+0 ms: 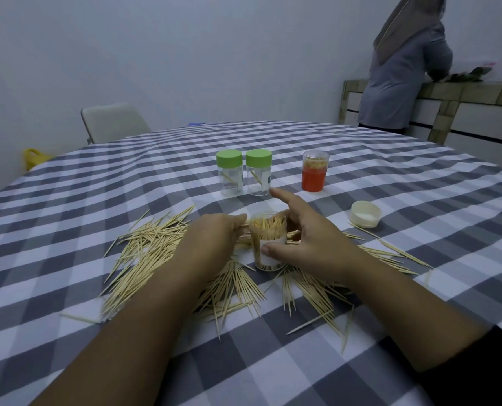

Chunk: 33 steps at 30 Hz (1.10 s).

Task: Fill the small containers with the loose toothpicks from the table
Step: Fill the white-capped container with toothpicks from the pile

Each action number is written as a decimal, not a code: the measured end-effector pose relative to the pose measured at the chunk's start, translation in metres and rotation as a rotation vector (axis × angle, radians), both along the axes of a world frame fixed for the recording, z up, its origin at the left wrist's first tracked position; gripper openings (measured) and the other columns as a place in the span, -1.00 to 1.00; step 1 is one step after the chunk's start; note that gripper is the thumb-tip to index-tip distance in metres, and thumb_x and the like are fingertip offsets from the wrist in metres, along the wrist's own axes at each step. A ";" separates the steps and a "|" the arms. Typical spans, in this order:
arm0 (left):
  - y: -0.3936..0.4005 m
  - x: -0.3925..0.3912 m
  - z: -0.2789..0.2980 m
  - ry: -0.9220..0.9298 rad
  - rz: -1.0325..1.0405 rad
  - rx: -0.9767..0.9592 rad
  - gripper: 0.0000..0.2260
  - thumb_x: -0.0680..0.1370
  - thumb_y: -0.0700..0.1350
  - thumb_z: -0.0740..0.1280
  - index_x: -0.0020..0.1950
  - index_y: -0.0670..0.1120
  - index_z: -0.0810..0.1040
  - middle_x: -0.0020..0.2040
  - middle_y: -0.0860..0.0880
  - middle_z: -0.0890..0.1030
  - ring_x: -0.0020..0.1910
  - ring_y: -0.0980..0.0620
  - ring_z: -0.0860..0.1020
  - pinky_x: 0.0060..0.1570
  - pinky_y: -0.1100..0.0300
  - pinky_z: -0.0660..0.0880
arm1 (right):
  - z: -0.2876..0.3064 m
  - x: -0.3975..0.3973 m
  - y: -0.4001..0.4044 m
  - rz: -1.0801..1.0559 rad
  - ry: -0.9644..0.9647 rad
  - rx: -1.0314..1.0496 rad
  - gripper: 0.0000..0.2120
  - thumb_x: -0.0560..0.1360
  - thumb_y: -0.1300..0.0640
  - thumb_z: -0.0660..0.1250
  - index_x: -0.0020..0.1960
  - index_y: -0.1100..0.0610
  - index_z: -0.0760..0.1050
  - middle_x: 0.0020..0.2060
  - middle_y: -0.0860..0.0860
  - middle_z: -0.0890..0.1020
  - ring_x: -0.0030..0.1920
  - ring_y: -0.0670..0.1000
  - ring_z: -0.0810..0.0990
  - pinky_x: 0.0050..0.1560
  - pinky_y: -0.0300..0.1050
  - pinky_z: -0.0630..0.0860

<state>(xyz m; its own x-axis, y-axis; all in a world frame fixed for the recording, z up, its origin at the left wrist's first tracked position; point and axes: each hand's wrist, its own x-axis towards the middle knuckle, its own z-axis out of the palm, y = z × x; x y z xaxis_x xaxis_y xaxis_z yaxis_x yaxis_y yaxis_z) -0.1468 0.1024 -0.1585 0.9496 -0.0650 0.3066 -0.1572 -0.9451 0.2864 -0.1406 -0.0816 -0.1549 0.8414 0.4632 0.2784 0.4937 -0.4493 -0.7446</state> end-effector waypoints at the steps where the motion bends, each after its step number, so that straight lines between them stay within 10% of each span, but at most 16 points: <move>1: 0.001 0.002 0.000 -0.039 0.005 -0.032 -0.69 0.63 -0.10 0.18 0.37 0.06 0.46 0.13 -0.08 0.62 0.09 -0.06 0.55 0.05 0.08 0.47 | 0.000 -0.001 0.000 0.006 0.001 -0.004 -0.20 0.40 0.04 0.46 0.43 -0.31 0.05 0.09 -0.05 0.56 0.01 -0.10 0.59 0.11 -0.05 0.55; 10: -0.002 0.000 0.007 -0.123 0.060 -0.525 -0.85 0.61 -0.14 0.22 0.07 -0.02 0.57 -0.30 0.15 0.51 -0.34 0.20 0.42 -0.40 0.36 0.23 | 0.001 -0.005 0.003 0.015 0.000 -0.024 -0.20 0.42 0.08 0.44 0.46 -0.27 0.05 0.09 -0.09 0.54 0.02 -0.16 0.58 0.10 -0.19 0.54; 24: -0.003 0.002 0.012 -0.193 0.006 -1.012 -0.86 0.66 0.01 0.10 -0.02 0.11 0.42 -0.05 0.12 0.68 0.02 0.07 0.63 0.21 -0.13 0.44 | 0.001 -0.009 0.004 0.017 -0.022 -0.057 -0.23 0.45 0.05 0.42 0.47 -0.24 0.04 0.17 -0.10 0.52 0.10 -0.16 0.54 0.12 -0.26 0.49; 33: -0.013 -0.012 0.024 -0.181 -0.097 -1.130 -0.81 0.66 0.03 0.06 0.02 0.10 0.45 -0.04 0.16 0.69 0.13 0.20 0.57 0.20 0.18 0.31 | 0.000 -0.008 0.006 0.011 -0.033 -0.084 -0.22 0.45 0.02 0.42 0.47 -0.26 0.02 0.20 -0.08 0.49 0.12 -0.13 0.52 0.16 -0.18 0.51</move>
